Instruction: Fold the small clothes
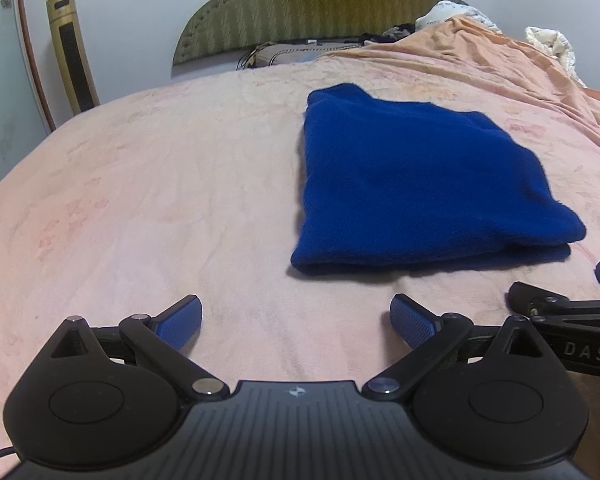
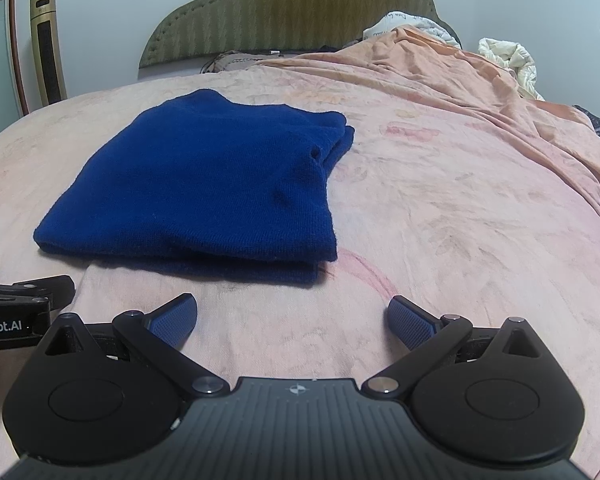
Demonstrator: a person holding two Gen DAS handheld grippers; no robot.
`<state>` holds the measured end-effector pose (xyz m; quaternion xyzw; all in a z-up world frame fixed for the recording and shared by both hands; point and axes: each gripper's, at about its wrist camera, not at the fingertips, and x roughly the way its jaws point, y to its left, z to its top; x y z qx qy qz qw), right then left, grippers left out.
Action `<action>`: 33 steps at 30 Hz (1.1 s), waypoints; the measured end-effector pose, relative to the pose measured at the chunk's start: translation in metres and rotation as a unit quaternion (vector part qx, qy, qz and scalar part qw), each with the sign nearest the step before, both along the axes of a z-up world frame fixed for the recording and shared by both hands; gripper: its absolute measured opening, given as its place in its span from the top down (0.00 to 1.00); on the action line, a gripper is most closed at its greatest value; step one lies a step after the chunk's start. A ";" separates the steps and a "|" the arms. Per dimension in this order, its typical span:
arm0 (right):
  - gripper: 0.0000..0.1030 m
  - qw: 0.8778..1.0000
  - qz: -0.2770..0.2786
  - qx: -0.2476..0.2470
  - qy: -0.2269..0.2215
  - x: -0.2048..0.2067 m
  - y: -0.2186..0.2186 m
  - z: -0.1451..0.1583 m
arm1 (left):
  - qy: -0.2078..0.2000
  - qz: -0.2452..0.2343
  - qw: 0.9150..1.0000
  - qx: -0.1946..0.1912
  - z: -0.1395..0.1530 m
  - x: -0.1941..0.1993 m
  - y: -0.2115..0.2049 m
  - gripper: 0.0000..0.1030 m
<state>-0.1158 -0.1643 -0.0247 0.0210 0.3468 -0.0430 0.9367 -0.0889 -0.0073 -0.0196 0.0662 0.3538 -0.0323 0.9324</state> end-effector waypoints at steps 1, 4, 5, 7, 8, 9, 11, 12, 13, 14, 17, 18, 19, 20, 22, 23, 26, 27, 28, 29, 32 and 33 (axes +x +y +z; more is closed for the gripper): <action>0.00 1.000 0.000 0.000 0.002 0.000 0.000 0.001 | -0.002 -0.003 1.000 0.001 0.002 -0.002 -0.001 0.02; 0.00 1.000 0.001 0.003 0.007 0.000 -0.001 0.003 | -0.006 -0.006 1.000 0.001 0.006 -0.004 -0.003 0.02; 0.00 1.000 0.001 0.005 0.008 0.000 -0.001 0.004 | -0.006 -0.005 1.000 0.000 0.007 -0.004 -0.003 0.02; 0.00 1.000 0.001 0.008 0.010 -0.001 -0.001 0.006 | -0.005 -0.002 1.000 -0.003 0.009 -0.004 -0.002 0.02; 0.00 1.000 0.002 0.010 0.010 -0.001 -0.001 0.007 | -0.005 -0.002 1.000 -0.003 0.009 -0.004 -0.002 0.02; 0.01 1.000 0.003 0.011 0.011 -0.002 -0.001 0.007 | -0.006 -0.001 1.000 -0.003 0.010 -0.004 -0.002 0.02; 0.01 1.000 0.003 0.015 0.010 -0.002 -0.001 0.009 | -0.006 -0.001 1.000 -0.001 0.010 -0.004 -0.001 0.02; 0.01 1.000 0.002 0.017 0.010 -0.003 -0.001 0.009 | -0.005 -0.002 1.000 0.000 0.010 -0.004 -0.001 0.02; 0.01 1.000 0.002 0.019 0.010 -0.003 -0.002 0.010 | -0.005 -0.001 1.000 0.001 0.011 -0.005 -0.001 0.02; 0.01 1.000 0.002 0.020 0.010 -0.004 -0.001 0.010 | -0.005 0.000 1.000 0.001 0.011 -0.005 -0.001 0.02; 0.01 1.000 0.000 0.025 0.010 -0.004 -0.002 0.011 | -0.001 0.003 1.000 0.003 0.010 -0.005 -0.001 0.02; 0.01 1.000 0.000 0.026 0.010 -0.004 -0.003 0.012 | 0.000 0.004 1.000 0.004 0.010 -0.005 -0.001 0.02; 0.01 1.000 0.000 0.028 0.010 -0.005 -0.003 0.012 | 0.001 0.006 1.000 0.005 0.010 -0.005 -0.001 0.02; 0.01 1.000 0.000 0.029 0.010 -0.005 -0.003 0.012 | 0.003 0.007 1.000 0.004 0.010 -0.005 -0.001 0.02; 0.01 1.000 0.000 0.029 0.009 -0.005 -0.004 0.013 | 0.003 0.011 1.000 0.002 0.010 -0.005 0.001 0.02; 0.01 1.000 0.000 0.029 0.009 -0.005 -0.004 0.013 | 0.002 0.013 1.000 0.003 0.011 -0.005 0.001 0.02; 0.01 1.000 -0.001 0.029 0.009 -0.006 -0.004 0.013 | -0.001 0.020 1.000 0.007 0.011 -0.006 0.003 0.02; 0.01 1.000 -0.002 0.029 0.008 -0.007 -0.005 0.014 | -0.001 0.022 1.000 0.007 0.012 -0.006 0.003 0.02; 0.01 1.000 -0.003 0.029 0.008 -0.008 -0.005 0.014 | -0.002 0.024 1.000 0.007 0.012 -0.006 0.004 0.02; 0.01 1.000 -0.004 0.030 0.007 -0.008 -0.005 0.015 | -0.002 0.025 1.000 0.008 0.012 -0.006 0.004 0.02; 0.01 1.000 -0.005 0.030 0.006 -0.008 -0.007 0.016 | -0.001 0.026 1.000 0.011 0.012 -0.007 0.004 0.02; 0.01 0.999 -0.006 0.031 0.006 -0.008 -0.008 0.016 | -0.001 0.025 1.000 0.012 0.012 -0.007 0.004 0.02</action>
